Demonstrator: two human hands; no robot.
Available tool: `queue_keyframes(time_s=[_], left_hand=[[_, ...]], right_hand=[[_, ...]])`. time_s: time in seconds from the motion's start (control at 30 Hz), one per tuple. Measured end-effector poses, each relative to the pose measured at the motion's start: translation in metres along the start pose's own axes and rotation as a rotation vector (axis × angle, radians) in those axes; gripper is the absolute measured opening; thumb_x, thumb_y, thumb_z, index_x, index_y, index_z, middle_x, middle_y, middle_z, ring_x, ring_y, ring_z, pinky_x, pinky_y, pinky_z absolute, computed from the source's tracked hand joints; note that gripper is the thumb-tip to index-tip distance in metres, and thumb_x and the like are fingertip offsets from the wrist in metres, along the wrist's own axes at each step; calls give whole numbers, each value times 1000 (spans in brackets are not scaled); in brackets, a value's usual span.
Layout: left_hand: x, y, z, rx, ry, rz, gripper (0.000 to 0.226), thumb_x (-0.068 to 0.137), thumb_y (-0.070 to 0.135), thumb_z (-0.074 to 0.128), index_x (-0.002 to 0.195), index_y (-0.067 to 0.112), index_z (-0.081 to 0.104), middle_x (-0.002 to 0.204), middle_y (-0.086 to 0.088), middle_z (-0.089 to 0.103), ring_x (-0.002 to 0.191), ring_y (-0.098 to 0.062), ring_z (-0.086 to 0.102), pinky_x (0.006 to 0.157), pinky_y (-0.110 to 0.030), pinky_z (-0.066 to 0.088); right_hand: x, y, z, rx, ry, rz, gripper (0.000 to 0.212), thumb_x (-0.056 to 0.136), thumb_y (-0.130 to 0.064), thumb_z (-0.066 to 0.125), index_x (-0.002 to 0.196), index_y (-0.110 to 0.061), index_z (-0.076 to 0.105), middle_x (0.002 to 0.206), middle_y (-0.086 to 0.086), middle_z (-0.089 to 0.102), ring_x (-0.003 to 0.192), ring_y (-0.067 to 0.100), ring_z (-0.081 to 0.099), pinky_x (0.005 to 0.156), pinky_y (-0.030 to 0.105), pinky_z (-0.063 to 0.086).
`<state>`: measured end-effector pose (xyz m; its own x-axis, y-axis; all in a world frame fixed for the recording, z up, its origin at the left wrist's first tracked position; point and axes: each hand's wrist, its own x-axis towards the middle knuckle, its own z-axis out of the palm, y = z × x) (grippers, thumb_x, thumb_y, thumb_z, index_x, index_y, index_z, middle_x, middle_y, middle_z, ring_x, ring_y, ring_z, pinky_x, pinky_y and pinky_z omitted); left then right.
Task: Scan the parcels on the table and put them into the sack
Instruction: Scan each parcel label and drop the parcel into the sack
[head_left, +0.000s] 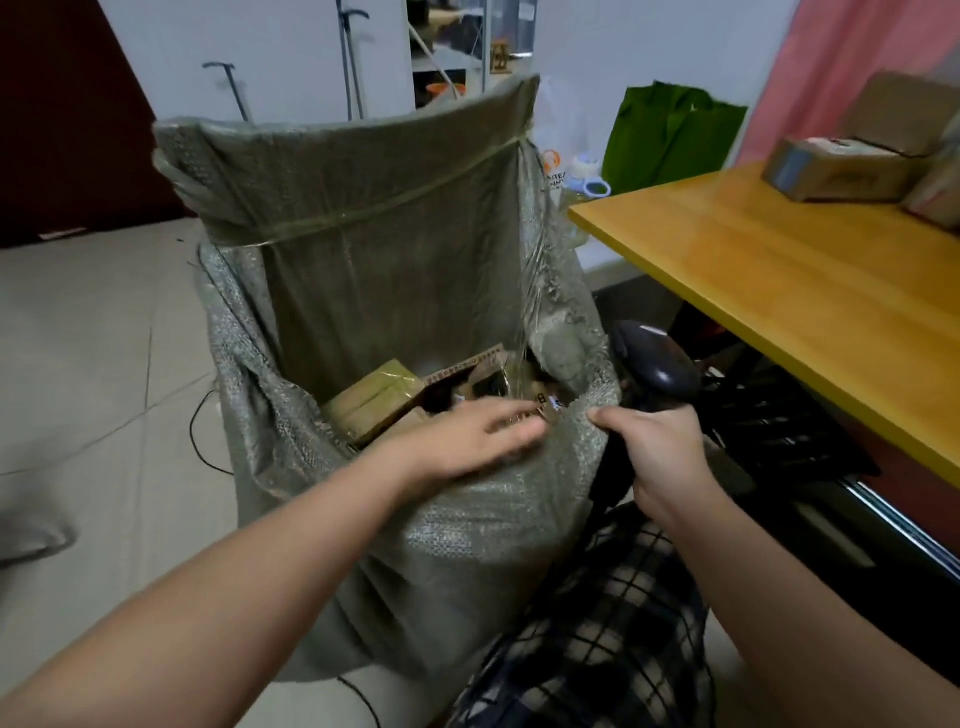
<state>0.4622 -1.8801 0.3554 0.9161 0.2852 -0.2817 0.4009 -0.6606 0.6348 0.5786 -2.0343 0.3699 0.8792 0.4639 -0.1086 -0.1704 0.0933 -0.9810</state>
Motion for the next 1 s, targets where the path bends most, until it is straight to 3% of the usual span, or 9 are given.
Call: queue_keyframes(time_s=[0.03,0.1,0.23,0.33,0.47,0.53,0.67,0.87,1.0], left_hand=[[0,14,8,-66,-31,20,71,83,67,50,138,23,49,129,7,52,117,-2,48,95,-8,34],[8,27,8,19,55,22,35,90,38,63,110,9,65,99,-5,64,92,-18,60,73,-21,42],[10,53,-52,298,649,164,13,89,13,57,90,4,66,93,-18,69,91,-34,63,74,-37,40],[3,61,-65,235,845,318,15,84,15,56,93,11,67,94,-10,71,93,-30,63,75,-36,44],[1,25,-32,523,487,28,23,93,26,51,109,20,66,107,-9,69,106,-30,61,87,-35,44],[0,13,-10,575,391,-34,23,95,31,48,106,20,65,106,-7,69,105,-29,62,85,-34,44],[2,10,11,524,428,2,19,93,33,52,103,21,64,102,-5,69,101,-29,62,82,-35,45],[21,31,19,575,420,145,21,94,41,52,98,23,63,104,0,67,104,-22,59,86,-35,35],[45,69,12,555,481,257,19,94,40,51,98,25,63,104,1,66,104,-22,58,85,-36,37]], right_hand=[[3,1,4,-13,3,6,27,72,17,66,95,3,70,84,13,73,75,26,69,69,36,58],[9,-2,11,-65,-5,-25,21,72,15,68,90,5,69,78,12,70,71,23,67,66,34,56],[24,-24,30,-2,-25,-108,15,74,10,70,84,-1,69,63,2,66,56,12,60,60,28,50],[37,-35,41,86,-7,-98,18,71,6,71,86,-5,70,69,5,70,62,17,64,61,30,54],[25,-7,29,-249,-39,34,11,68,8,65,65,-3,63,61,16,62,54,24,57,55,32,47],[19,8,25,-327,-29,105,14,70,11,61,67,-2,58,54,14,54,46,19,50,48,27,41],[23,21,13,-341,-17,120,14,71,13,60,77,0,57,53,11,51,36,9,46,38,20,38],[26,33,-29,-372,50,161,26,71,12,58,98,14,58,59,20,56,45,23,49,49,29,42],[30,5,-73,-328,155,85,25,81,-1,65,106,-1,59,63,12,62,47,16,57,49,27,46]])
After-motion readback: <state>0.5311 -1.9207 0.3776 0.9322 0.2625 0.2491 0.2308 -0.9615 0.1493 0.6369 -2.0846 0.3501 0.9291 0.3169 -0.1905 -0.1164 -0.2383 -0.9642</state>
